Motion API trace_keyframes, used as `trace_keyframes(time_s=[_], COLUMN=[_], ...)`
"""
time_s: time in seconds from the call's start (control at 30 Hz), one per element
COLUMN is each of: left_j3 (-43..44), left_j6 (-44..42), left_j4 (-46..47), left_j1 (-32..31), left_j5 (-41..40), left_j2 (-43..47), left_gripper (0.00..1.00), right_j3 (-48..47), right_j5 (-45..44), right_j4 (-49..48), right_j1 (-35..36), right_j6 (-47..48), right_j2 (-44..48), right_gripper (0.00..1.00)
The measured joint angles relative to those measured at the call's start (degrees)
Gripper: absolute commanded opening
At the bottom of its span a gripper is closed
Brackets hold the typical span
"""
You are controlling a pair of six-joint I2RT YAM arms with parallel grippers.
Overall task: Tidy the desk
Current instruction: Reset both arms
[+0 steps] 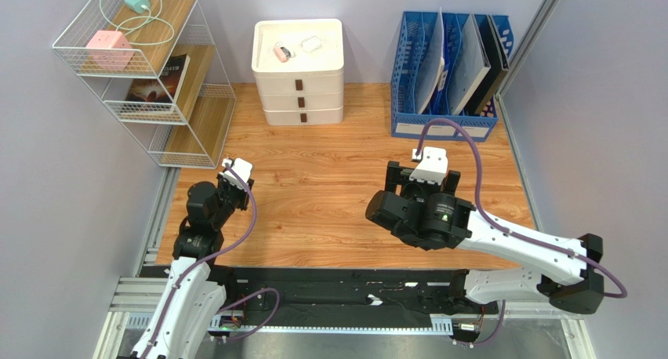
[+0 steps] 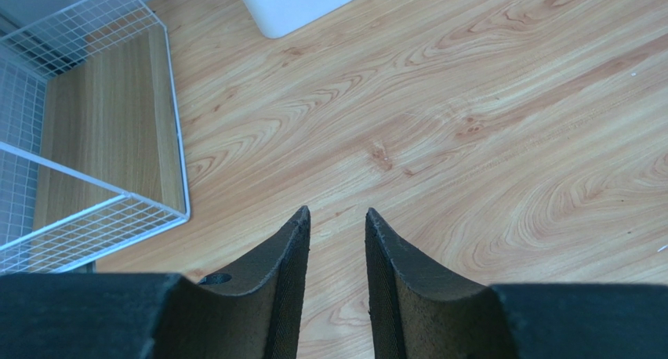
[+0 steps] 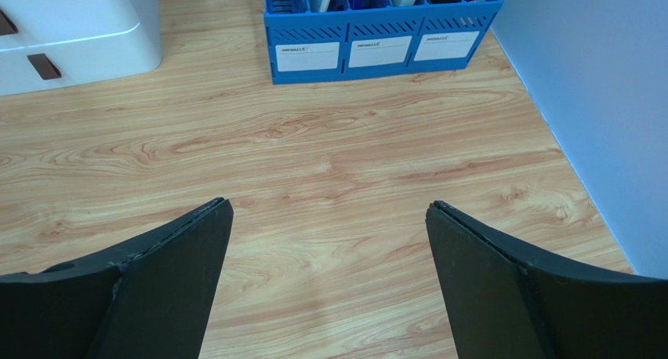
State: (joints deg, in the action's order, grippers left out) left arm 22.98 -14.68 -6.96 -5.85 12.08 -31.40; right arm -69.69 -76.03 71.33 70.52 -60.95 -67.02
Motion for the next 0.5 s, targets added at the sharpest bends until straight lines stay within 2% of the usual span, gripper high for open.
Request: trace_keyframes(time_s=[0.1, 0.5], left_j3=[0.0, 0.0], left_j6=[0.0, 0.02], left_j4=[0.0, 0.02], left_j1=[0.0, 0.0], left_j5=[0.0, -0.09], left_j2=[0.0, 0.0], left_gripper=[0.39, 0.4], right_j3=[2.4, 6.71], right_j5=[0.04, 1.51], right_j4=[-3.32, -12.04], right_j1=[-0.09, -0.17], right_j6=[4.31, 12.33], right_j2=[3.37, 4.52], right_gripper=[1.0, 1.0])
